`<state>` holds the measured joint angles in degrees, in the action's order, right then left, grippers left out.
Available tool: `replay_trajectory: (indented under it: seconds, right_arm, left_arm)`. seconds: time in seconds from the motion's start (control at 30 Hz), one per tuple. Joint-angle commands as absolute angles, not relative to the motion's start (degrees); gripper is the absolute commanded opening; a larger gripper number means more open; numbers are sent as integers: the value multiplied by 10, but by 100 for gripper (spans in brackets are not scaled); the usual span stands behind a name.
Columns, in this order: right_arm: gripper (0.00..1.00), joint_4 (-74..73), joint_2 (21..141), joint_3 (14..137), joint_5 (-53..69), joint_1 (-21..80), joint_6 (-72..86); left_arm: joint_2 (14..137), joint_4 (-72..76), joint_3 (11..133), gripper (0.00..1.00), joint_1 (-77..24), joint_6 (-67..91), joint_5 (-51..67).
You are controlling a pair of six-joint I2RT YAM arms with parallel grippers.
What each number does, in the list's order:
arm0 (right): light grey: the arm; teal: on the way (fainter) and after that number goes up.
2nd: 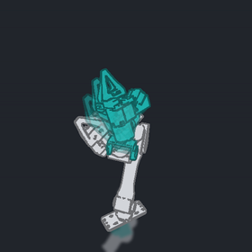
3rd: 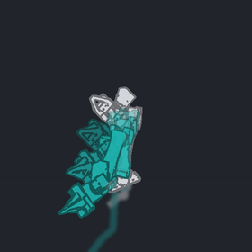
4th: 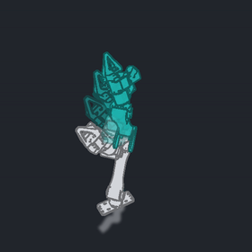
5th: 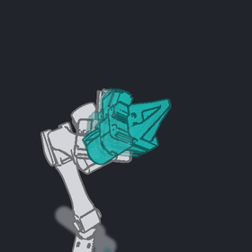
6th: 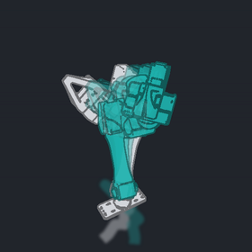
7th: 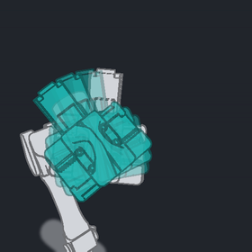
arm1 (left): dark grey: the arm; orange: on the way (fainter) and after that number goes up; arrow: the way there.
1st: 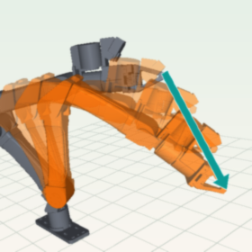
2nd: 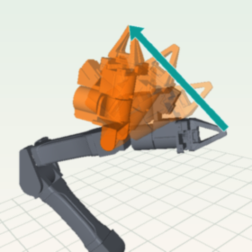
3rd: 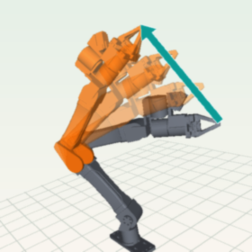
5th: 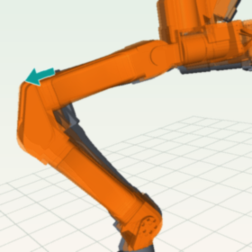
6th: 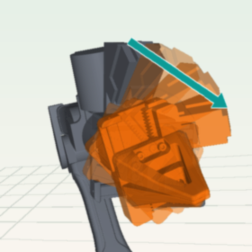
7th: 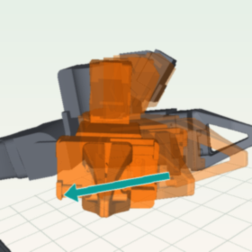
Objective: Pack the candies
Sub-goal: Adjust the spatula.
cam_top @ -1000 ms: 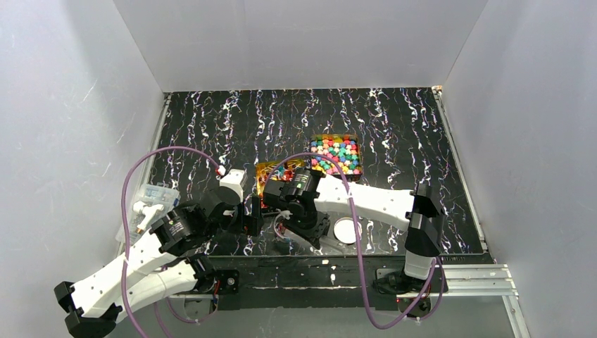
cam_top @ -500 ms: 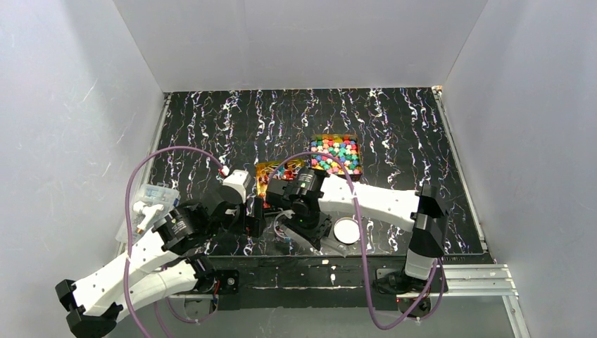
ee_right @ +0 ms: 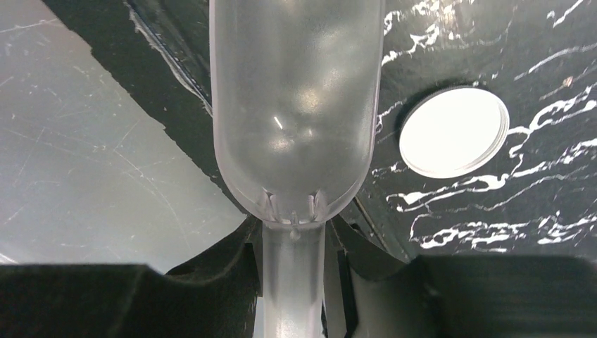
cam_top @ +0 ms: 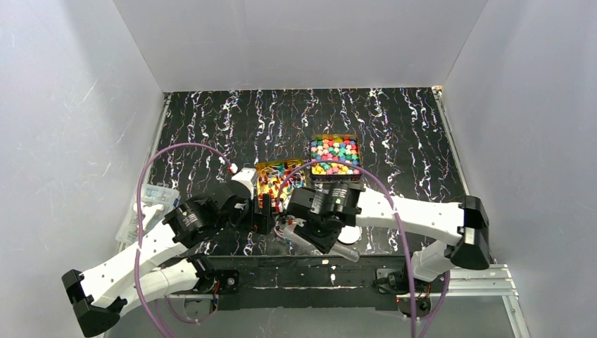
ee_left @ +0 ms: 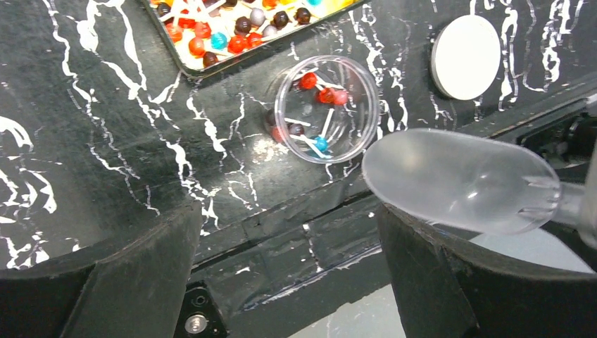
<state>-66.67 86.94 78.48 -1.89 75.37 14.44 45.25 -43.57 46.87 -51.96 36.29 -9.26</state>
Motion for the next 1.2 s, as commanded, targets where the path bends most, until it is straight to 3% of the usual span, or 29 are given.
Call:
replay_trajectory:
  seconds: [0.0, 0.37, 0.97, 1.17]
  right_arm:
    - [1, -577, 806, 753, -36, 781, 111]
    - [1, -490, 719, 691, -81, 822, 69]
    - [1, -386, 558, 671, -124, 838, 52]
    - [1, -383, 560, 663, -138, 838, 50]
  left_arm:
    - [458, -420, 498, 94, -517, 384, -54]
    - [474, -417, 506, 93, -517, 407, 20]
    - [522, -422, 502, 87, -517, 418, 22]
    - [537, -415, 514, 88, -517, 415, 21]
